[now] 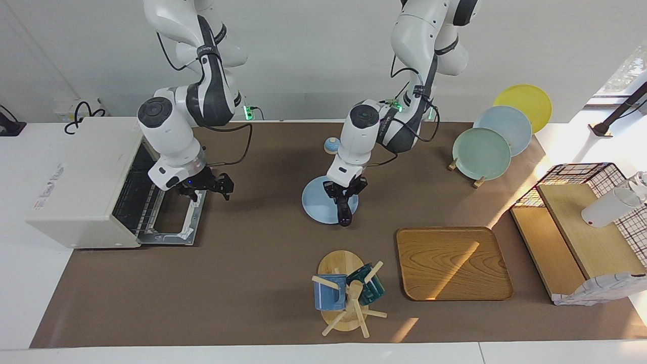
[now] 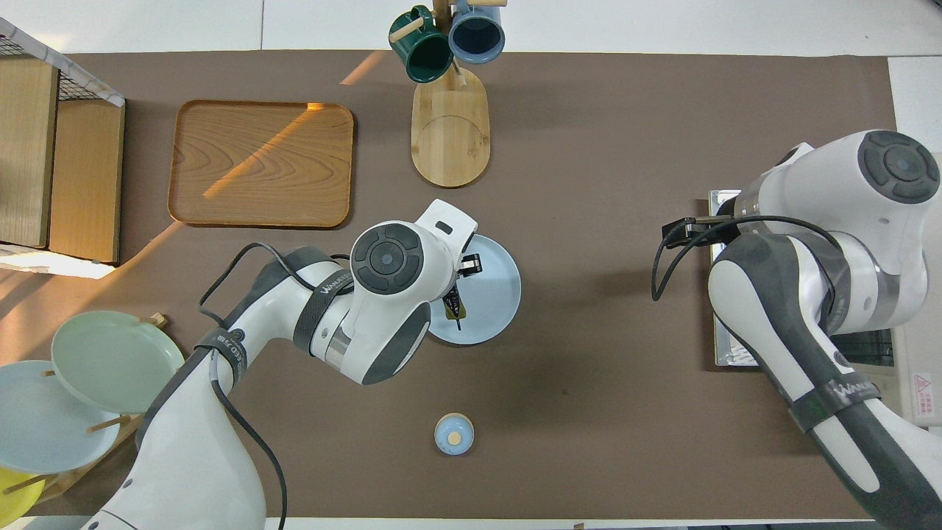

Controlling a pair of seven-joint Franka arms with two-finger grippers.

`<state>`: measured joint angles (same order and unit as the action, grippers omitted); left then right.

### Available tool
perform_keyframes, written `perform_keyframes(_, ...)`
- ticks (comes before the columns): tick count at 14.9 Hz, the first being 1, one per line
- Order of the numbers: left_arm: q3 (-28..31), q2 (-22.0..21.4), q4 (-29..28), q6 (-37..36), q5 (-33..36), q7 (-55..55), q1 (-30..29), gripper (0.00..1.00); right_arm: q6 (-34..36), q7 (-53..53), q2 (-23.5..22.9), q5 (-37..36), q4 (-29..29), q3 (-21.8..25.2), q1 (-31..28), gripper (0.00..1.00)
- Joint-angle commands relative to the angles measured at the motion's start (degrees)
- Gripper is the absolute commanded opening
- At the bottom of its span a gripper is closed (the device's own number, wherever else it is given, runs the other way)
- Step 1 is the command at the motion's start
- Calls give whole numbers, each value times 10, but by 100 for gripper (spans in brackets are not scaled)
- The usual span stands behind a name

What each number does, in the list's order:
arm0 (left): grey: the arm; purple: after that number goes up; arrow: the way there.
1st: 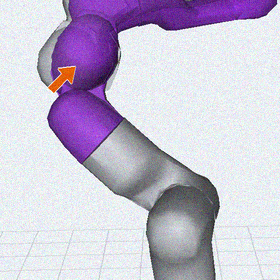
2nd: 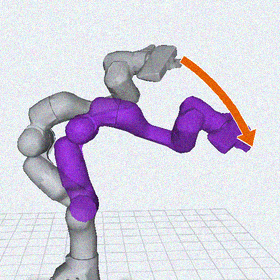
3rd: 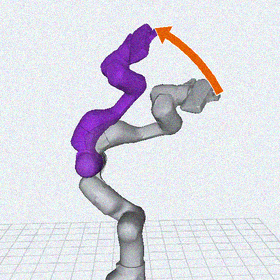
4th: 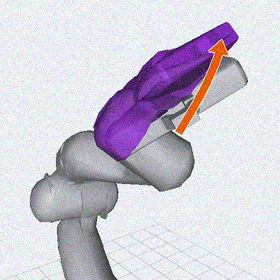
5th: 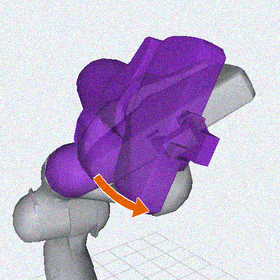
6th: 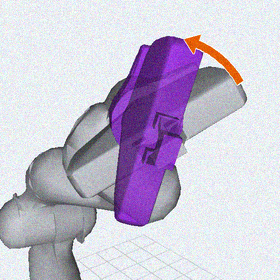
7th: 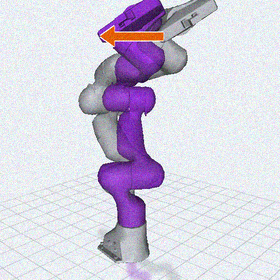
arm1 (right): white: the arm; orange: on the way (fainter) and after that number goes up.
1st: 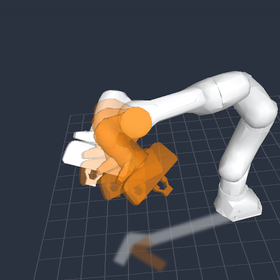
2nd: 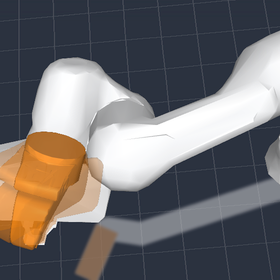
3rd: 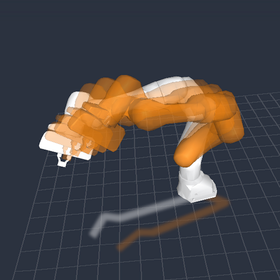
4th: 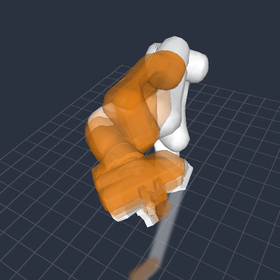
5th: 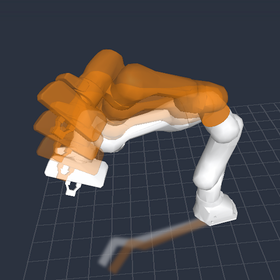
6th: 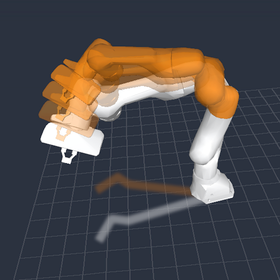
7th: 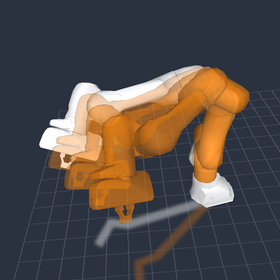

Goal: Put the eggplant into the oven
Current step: 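Carry the eggplant over the blue plate and lower it with the left gripper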

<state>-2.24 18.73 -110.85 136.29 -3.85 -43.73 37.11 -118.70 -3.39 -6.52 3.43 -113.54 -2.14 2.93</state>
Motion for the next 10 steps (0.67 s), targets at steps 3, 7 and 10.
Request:
perform_keyframes(3,7,-15,-10,5,-5,1,3,100,46,8,-10,12,44,-8,-8,100)
perform_keyframes(7,8,-31,4,-37,-5,16,-22,100,53,19,-10,13,39,-9,-10,100)
perform_keyframes(10,8,-38,41,-90,-5,48,-50,100,46,14,-10,11,45,-10,-8,100)
